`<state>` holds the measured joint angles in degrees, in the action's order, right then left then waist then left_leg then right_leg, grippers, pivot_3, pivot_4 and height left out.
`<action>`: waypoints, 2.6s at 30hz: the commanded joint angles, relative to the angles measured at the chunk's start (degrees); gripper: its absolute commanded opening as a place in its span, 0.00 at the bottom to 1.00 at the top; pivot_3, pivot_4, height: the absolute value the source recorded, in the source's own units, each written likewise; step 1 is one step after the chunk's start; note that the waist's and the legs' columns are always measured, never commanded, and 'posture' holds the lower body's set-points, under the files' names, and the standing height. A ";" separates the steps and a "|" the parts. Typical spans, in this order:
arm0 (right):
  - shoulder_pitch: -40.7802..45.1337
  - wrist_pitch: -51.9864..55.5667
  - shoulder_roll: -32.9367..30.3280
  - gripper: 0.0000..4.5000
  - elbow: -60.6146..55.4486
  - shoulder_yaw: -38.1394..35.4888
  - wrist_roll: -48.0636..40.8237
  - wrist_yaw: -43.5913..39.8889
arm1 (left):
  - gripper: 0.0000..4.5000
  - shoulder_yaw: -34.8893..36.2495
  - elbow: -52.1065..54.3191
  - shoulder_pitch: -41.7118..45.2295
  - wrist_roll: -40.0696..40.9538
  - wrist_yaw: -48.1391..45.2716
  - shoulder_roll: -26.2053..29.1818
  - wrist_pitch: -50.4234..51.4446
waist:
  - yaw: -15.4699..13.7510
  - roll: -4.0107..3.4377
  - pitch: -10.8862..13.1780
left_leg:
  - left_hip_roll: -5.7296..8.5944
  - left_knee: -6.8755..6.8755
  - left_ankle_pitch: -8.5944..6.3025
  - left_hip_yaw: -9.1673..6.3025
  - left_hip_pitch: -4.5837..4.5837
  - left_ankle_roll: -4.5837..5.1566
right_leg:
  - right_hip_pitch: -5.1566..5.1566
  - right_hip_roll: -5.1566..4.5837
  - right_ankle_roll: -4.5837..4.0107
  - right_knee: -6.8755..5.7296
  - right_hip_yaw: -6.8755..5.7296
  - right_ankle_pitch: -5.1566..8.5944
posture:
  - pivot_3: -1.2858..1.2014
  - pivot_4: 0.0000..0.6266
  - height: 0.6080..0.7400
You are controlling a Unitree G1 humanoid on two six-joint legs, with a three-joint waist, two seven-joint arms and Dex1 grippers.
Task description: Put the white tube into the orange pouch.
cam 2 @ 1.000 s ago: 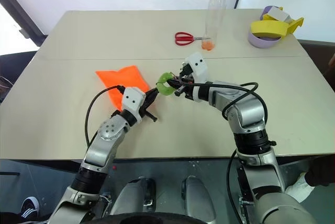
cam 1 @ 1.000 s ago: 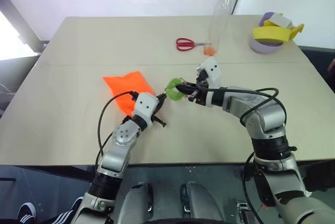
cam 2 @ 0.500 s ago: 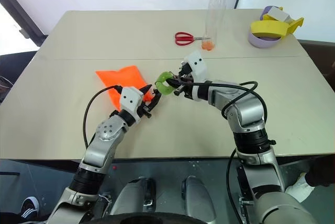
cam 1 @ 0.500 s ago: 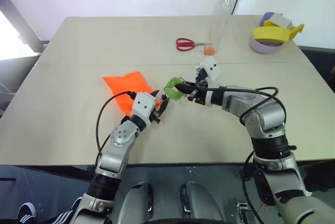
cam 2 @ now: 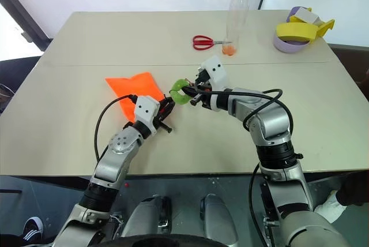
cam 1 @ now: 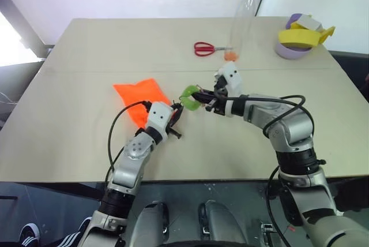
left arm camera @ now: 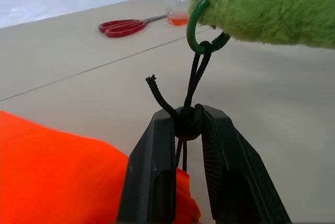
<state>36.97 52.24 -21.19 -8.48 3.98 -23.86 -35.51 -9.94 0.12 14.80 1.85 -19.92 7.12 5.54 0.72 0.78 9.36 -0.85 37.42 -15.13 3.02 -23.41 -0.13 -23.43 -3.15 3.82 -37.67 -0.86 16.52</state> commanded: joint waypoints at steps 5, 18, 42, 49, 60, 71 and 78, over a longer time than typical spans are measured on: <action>1.06 -0.58 0.06 0.00 -1.21 -0.62 -0.77 0.09 | 0.04 0.21 1.19 0.54 -0.17 -0.25 0.10 -1.01 | 0.00 0.00 0.00 | 0.00 0.00 0.00 0.00 0.00 0.00 | 0.00 0.00 0.00 0.00 0.00 0.00 | 0.52 0.24 1.00; 11.83 -10.41 -8.52 0.00 25.10 -14.20 3.08 5.84 | 0.04 -2.78 4.77 -0.59 -3.70 -9.10 11.61 2.48 | -0.02 0.01 0.01 | 0.00 0.00 0.00 0.01 0.00 0.00 | 0.01 -0.01 0.00 0.02 0.01 0.00 | 0.52 0.24 1.00; 4.96 -12.37 -11.52 0.59 28.27 -8.99 4.59 2.51 | 0.60 3.29 12.34 -3.88 10.05 -16.70 15.30 7.45 | -0.04 -0.03 0.03 | -0.02 -0.18 0.00 0.06 -0.04 0.02 | 0.01 -0.02 0.00 0.21 0.02 0.00 | 0.52 0.24 1.00; -0.28 -10.44 -14.58 0.99 19.94 -10.17 1.12 -4.86 | 0.99 12.20 20.99 -7.00 24.93 -23.11 19.66 15.47 | 0.13 -0.04 0.03 | -0.04 -0.16 0.01 0.05 0.03 0.02 | 0.00 0.02 0.01 0.07 0.02 0.00 | 0.52 0.24 1.00; -20.15 -20.54 -23.12 0.99 0.81 -14.18 -2.00 -19.22 | 0.99 28.06 20.54 -13.22 31.72 -22.10 28.15 20.21 | -0.15 -0.01 0.04 | -0.06 -0.09 0.00 0.01 0.02 0.02 | 0.12 0.03 0.03 0.23 0.02 -0.01 | 0.52 0.24 1.00; -27.85 -31.82 -27.81 0.99 4.79 -17.66 2.48 -20.97 | 0.99 33.68 10.88 -17.44 28.44 -24.49 32.25 14.57 | -0.06 -0.01 0.04 | -0.06 -0.09 0.01 0.03 0.09 0.03 | 0.15 -0.08 -0.34 0.30 0.04 0.03 | 0.52 0.24 1.00; -28.22 -32.10 -27.21 0.99 4.17 -17.44 1.47 -21.79 | 0.99 34.63 7.34 -16.74 27.59 -23.71 31.83 11.93 | 0.00 -0.01 0.04 | -0.06 -0.18 0.01 0.02 0.07 0.02 | 0.09 -0.13 -0.34 0.38 0.04 0.03 | 0.52 0.24 1.00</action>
<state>8.88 21.00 -48.07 -2.53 -12.25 -21.51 -56.80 22.20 7.28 -2.51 29.60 -43.69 38.47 19.28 0.72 0.76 9.40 -0.91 37.23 -15.12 3.05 -23.35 -0.11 -23.35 -3.28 3.48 -37.28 -0.82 16.55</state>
